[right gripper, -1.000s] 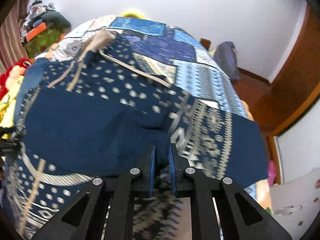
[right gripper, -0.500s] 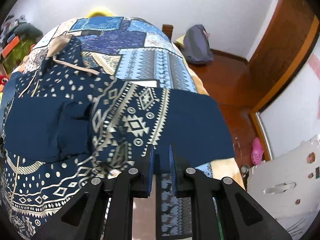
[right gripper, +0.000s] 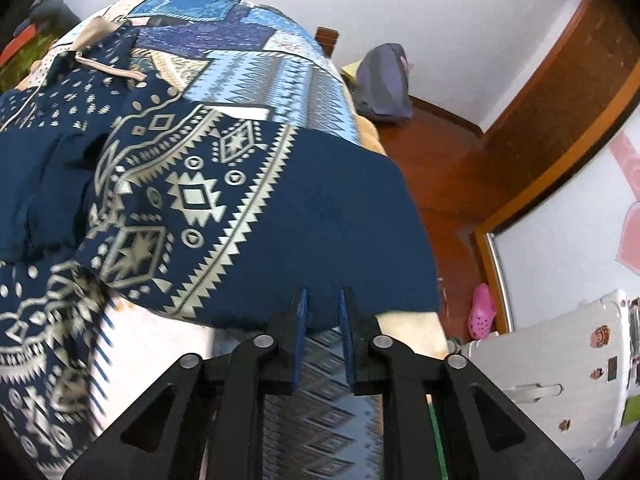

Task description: Fold large clothes

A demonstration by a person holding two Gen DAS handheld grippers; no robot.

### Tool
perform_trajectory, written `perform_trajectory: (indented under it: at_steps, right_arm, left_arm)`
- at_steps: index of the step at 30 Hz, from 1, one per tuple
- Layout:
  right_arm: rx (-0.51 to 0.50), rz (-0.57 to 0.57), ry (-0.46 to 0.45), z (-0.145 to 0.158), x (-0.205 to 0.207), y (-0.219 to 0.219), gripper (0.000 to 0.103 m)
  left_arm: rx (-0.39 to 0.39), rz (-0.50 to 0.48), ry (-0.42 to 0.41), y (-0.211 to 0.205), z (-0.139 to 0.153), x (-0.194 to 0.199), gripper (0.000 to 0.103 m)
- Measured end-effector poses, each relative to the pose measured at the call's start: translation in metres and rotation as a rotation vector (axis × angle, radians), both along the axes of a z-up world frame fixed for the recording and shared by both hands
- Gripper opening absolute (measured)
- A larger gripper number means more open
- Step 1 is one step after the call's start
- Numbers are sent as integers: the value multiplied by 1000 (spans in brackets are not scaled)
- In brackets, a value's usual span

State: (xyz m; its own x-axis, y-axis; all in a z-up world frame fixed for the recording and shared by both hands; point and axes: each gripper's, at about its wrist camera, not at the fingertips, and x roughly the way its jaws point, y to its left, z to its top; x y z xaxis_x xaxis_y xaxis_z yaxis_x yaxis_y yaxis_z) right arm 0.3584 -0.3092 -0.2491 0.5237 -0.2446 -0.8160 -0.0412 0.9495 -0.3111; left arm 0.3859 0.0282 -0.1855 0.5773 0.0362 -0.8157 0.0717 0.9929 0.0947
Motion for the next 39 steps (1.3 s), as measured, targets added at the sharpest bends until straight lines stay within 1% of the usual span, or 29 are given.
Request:
perform_trajectory:
  at_steps: [1,2,3,5,7,8,9,10,11,13,15,17,18,20,22,24,25,26,29,31,33,35,39]
  right_arm:
    - [-75,-47,-35,1,-2,-6,73]
    - [-109,-71,-58,2,-3,-11,90]
    - [-109,-84,-75,3,-6,-18,103]
    - [33,-106,-34,4,-9,-40,103]
    - [135,-132,-17,6,-12,-55,103]
    - [191,-146,-21,8,-16,-63,103]
    - [225,-153,-28,11,-19,-66,103]
    - [294,-166,-39,14,-23,-74,103]
    - [335,-174,-42,15,-25,-78,103]
    - [451,-200,-46,17,-28,-88,103]
    - [555,-211,-34,14,-28,-94,103]
    - [626,-209,-23,11,-21,-95,102]
    - [673,-207,-14,7,-18,-96,99]
    - [736,-214,7,0,-15,-97,94]
    - [830,-242,41,-14,-6,-100,83]
    - [864,-279,42,-25,7,-101,79]
    - [859,-300,25,-28,13,-101,73]
    - [849,-308,15,-29,17,-101,69]
    - [834,-334,-27,-30,29,-106,51]
    - [832,-361,-49,-26,37,-110,23]
    - [820,-364,-67,-16,41,-113,12]
    - [796,-342,-112,4,41,-114,9]
    - [734,-232,-239,68,31,-99,7]
  left_arm:
    - [-3,-9,6,-4,-3,3,94]
    - [-7,-22,12,-12,-6,7,94]
    - [-8,-37,18,-21,-9,11,94]
    - [-5,-61,24,-33,-13,15,94]
    - [-4,-89,30,-47,-18,21,94]
    - [-5,-98,33,-52,-20,24,94]
    - [-6,-106,38,-56,-22,26,94]
    - [-7,-116,46,-63,-26,30,94]
    - [-7,-122,52,-67,-29,32,94]
    - [-3,-137,64,-77,-36,38,94]
    - [-3,-148,77,-85,-44,43,94]
    - [5,-149,72,-91,-47,44,94]
    - [14,-153,55,-94,-47,43,94]
    - [15,-167,50,-97,-46,44,94]
    - [10,-167,46,-98,-46,46,94]
    - [3,-167,44,-98,-47,48,94]
    - [-3,-165,43,-97,-47,49,94]
    - [-6,-164,43,-96,-48,49,94]
    - [-8,-163,43,-96,-48,50,94]
    - [-1,-157,44,-95,-46,49,94]
    - [1,-148,38,-92,-42,47,94]
    - [-6,-137,22,-88,-35,43,94]
    - [-32,-106,-20,-73,-14,33,94]
